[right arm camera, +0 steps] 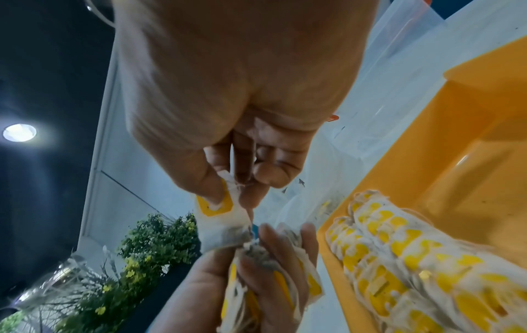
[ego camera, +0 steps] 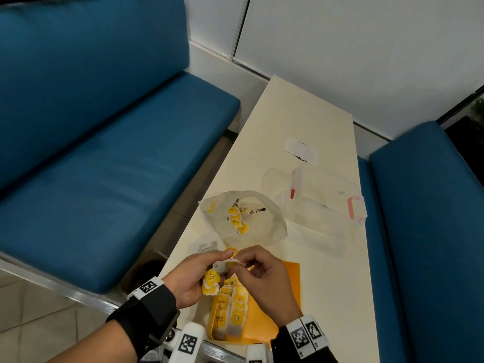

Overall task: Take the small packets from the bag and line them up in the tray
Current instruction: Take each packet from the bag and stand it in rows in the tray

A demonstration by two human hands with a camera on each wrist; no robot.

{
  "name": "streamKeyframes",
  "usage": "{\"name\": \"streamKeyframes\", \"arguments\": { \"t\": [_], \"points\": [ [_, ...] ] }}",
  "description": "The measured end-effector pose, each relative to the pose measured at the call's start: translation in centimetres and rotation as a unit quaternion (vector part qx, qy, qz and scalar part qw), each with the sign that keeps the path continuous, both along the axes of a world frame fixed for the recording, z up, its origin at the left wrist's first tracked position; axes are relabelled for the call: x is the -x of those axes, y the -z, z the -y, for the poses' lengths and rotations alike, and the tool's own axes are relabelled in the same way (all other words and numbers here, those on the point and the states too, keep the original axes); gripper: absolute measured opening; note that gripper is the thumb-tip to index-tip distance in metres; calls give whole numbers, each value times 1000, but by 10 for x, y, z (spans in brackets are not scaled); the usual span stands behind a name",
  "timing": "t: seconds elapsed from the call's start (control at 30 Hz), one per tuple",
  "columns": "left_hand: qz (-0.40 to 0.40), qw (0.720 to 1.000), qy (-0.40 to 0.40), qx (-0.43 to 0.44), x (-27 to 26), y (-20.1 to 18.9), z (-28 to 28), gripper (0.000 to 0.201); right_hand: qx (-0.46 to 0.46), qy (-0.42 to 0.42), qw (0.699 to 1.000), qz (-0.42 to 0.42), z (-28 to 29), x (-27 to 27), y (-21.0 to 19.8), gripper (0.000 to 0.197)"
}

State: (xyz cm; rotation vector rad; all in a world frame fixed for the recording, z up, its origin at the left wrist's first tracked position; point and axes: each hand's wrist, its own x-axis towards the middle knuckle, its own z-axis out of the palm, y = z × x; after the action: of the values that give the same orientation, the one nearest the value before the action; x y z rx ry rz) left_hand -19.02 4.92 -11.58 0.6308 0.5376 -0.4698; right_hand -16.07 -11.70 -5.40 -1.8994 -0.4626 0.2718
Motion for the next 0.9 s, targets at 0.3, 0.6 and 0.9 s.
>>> {"name": "streamKeyframes", "arguments": {
  "t": [0.3,0.6,0.9],
  "points": [
    [-24,999,-22,-34,-4,1,-8,37,243,-59,959,-131,40,-14,14,8],
    [-15,998,-15,-58,-2,4,-2,37,394,-161,882,-202,46,10,44,10],
    [-17,997,-14,-69,0,-1,3,23,431,-163,872,-167,40,18,57,23]
  ]
}}
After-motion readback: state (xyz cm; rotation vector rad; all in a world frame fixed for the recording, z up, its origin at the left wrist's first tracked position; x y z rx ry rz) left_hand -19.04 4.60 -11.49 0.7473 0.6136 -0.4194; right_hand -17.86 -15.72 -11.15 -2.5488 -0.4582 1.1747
